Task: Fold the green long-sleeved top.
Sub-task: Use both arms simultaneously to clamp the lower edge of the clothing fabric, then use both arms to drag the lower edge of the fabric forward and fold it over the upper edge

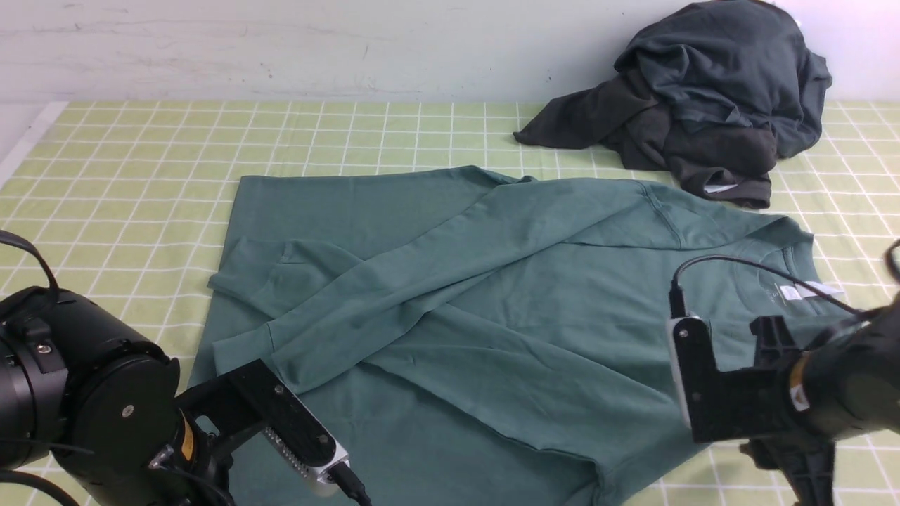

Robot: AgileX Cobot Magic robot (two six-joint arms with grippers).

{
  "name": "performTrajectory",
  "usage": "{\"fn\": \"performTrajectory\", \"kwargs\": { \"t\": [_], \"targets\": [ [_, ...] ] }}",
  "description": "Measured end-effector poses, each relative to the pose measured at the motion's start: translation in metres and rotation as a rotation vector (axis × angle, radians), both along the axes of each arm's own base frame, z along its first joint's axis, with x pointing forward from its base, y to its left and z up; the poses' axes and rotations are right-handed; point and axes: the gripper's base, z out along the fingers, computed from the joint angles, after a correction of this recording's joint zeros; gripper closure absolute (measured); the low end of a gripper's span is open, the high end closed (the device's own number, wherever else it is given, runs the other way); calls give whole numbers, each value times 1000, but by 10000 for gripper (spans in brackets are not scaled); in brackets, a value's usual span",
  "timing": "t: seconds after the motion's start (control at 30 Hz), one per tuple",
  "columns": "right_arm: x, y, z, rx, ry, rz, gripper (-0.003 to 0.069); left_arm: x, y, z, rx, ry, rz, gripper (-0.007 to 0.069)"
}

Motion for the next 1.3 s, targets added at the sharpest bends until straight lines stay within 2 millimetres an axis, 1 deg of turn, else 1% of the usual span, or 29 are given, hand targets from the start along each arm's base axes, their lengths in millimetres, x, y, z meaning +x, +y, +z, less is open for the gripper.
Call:
{"fn": "performTrajectory", "kwargs": {
  "t": [0.03, 0.07, 0.1, 0.2, 0.3, 0.4, 0.43, 0.5, 0.57, 0.63, 0.67, 0.7, 0.77, 0.8, 0.83, 0.9, 0.97, 1.0, 1.03, 1.1, 1.13, 1.17, 1.2, 1.23, 1.27, 1.3],
  "targets": [
    [3, 1, -5, -3, -8, 7, 411, 0, 0, 0, -1, 0, 1, 624],
    [3, 1, -5, 0, -8, 1, 412, 0, 0, 0, -1, 1, 1, 624],
    [7, 0, -12, -10, -7, 2, 422, 0, 0, 0, -1, 1, 1, 624],
    [12, 1, -16, -14, -30, 4, 449, 0, 0, 0, -1, 1, 1, 624],
    [15, 2, -16, 8, -50, -25, 509, 0, 0, 0, 0, 0, 0, 624],
    [14, 2, -13, 64, -63, -120, 607, 0, 0, 1, 2, -5, -2, 624],
    [14, 2, -12, 86, -70, -154, 632, 0, 1, 2, 2, -12, 0, 624],
    [13, 1, -6, 126, -90, -215, 652, -1, 2, 6, 3, -25, 4, 624],
    [13, 0, 8, 176, -130, -286, 655, 2, 2, 15, 3, -56, 22, 624],
    [18, 0, 27, 231, -179, -375, 656, 9, 3, 29, 13, -124, 45, 624],
    [18, 0, 28, 235, -181, -384, 656, 11, 3, 32, 14, -140, 52, 624],
    [24, 1, 43, 278, -210, -463, 656, 21, 4, 45, 11, -208, 99, 624],
    [34, 2, 58, 313, -240, -517, 656, 39, 8, 61, -5, -314, 172, 624],
    [35, 2, 60, 317, -244, -519, 656, 40, 9, 60, -2, -319, 173, 624],
    [50, 3, 74, 360, -282, -553, 656, 63, 14, 75, -33, -426, 245, 621],
    [67, 3, 83, 394, -317, -569, 656, 88, 19, 84, -64, -509, 297, 617],
    [88, 2, 81, 412, -327, -592, 656, 116, 23, 91, -99, -580, 345, 618],
    [99, 3, 86, 430, -349, -593, 656, 130, 25, 97, -115, -616, 360, 618],
    [116, 3, 80, 432, -351, -607, 656, 148, 28, 96, -126, -640, 379, 618],
    [140, 5, 75, 439, -363, -616, 656, 178, 32, 101, -144, -690, 403, 618],
    [153, 6, 76, 449, -378, -617, 656, 193, 34, 100, -146, -704, 416, 618],
    [167, 8, 68, 450, -378, -620, 656, 207, 36, 95, -143, -704, 426, 618],
    [179, 10, 68, 460, -394, -618, 656, 222, 39, 96, -145, -722, 441, 618],
    [189, 13, 61, 459, -393, -619, 656, 232, 42, 89, -138, -716, 450, 618],
    [202, 16, 60, 469, -410, -615, 656, 249, 44, 87, -139, -729, 461, 618],
    [212, 18, 53, 467, -410, -613, 656, 257, 45, 80, -134, -722, 467, 618]
  ]
}}
